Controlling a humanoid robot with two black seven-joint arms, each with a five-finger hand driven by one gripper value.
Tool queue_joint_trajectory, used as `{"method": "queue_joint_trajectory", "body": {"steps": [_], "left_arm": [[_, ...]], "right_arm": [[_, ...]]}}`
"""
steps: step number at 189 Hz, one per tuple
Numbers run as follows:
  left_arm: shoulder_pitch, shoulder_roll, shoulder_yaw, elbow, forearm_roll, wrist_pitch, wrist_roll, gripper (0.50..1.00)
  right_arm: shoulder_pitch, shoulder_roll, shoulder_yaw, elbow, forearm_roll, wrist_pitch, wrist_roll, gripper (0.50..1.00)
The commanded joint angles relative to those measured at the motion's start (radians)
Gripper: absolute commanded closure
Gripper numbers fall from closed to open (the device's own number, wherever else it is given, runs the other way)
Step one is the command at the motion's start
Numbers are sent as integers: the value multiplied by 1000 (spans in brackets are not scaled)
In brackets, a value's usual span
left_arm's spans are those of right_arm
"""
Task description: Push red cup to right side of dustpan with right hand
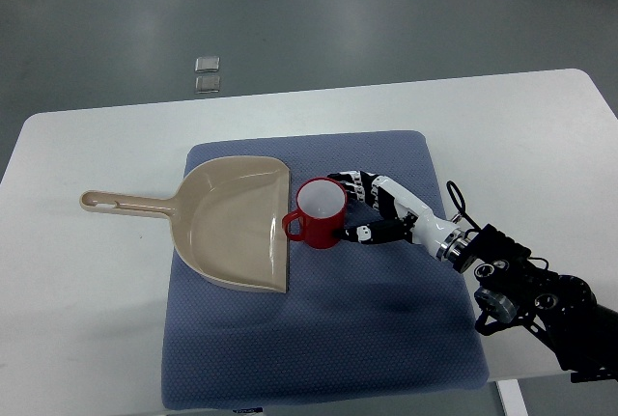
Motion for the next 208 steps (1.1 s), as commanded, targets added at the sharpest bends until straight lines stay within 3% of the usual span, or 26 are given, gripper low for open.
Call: {"method": "queue_joint_trajectory", "body": {"steps": [1,115,208], "left_arm": [[0,0,0,0,0,0,0,500],[0,0,0,0,0,0,0,500],[0,0,0,0,0,0,0,500]], "right_arm": [[-1,4,-3,1,-2,-1,0,591],[4,-22,3,-7,0,7,0,591],[50,-129,12,-39,176,4,0,589]]}}
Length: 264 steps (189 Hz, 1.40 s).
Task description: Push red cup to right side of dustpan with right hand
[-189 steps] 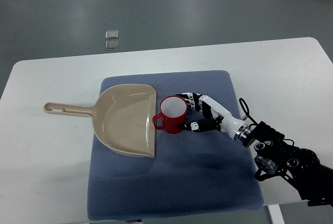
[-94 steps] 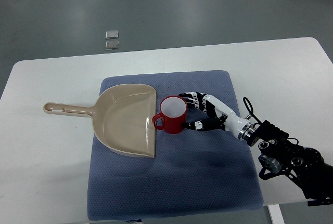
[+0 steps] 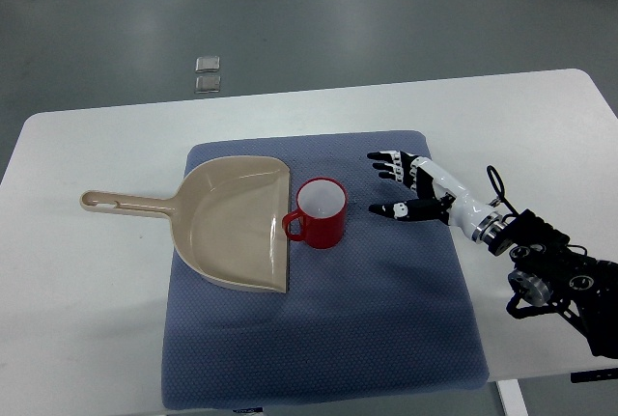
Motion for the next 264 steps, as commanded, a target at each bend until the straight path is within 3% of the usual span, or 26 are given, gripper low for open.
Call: {"method": "queue_joint_trajectory", "body": {"steps": [1,64,179,264], "left_arm": [[0,0,0,0,0,0,0,500],[0,0,0,0,0,0,0,500],[0,0,0,0,0,0,0,500],[0,0,0,0,0,0,0,500]], "right_arm": [[19,-18,2,-18,66,-5,0,589],[27,-42,14,-23,236,-62,0,587],[2,7,67,-10,361,-293,0,587],[-10,-1,47,-9,347,-304,0,585]]}}
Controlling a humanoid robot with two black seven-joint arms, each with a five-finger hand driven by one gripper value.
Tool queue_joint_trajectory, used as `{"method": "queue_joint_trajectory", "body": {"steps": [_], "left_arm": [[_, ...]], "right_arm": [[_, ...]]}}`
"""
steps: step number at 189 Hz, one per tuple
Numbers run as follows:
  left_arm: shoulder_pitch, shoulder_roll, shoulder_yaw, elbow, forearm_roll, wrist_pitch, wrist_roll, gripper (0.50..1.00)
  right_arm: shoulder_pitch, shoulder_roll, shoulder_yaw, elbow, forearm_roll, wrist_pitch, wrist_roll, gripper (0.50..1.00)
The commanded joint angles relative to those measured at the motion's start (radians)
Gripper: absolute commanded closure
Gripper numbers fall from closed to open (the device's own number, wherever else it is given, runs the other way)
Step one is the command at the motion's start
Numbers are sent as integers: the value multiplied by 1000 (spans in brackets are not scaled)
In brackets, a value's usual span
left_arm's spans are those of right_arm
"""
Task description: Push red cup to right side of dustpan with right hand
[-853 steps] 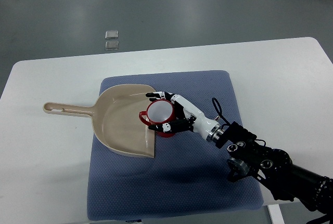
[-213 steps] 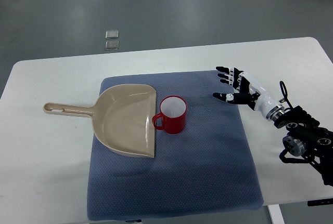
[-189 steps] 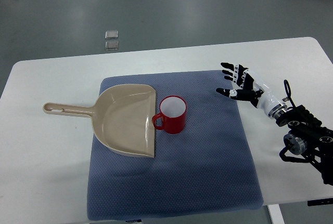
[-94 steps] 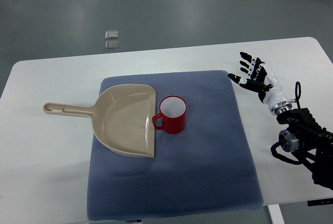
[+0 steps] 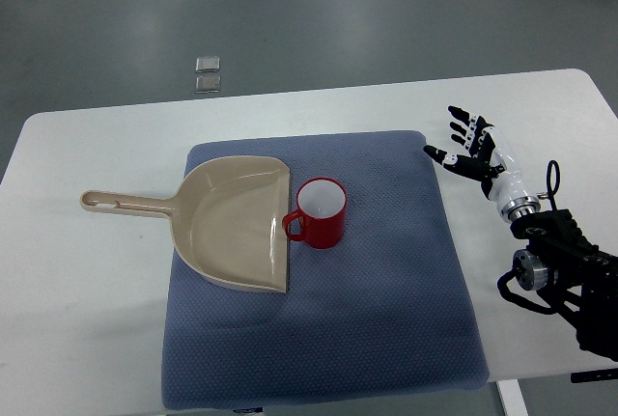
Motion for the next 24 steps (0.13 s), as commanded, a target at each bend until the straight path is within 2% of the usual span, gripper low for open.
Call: {"method": "queue_joint_trajectory", "body": {"steps": [1,24], "left_arm": [[0,0,0,0,0,0,0,500],[0,0,0,0,0,0,0,500]], "right_arm": [[-2,-3,2,0,0,1,0,585],[0,-6,4,2,-2,2,0,585]]}}
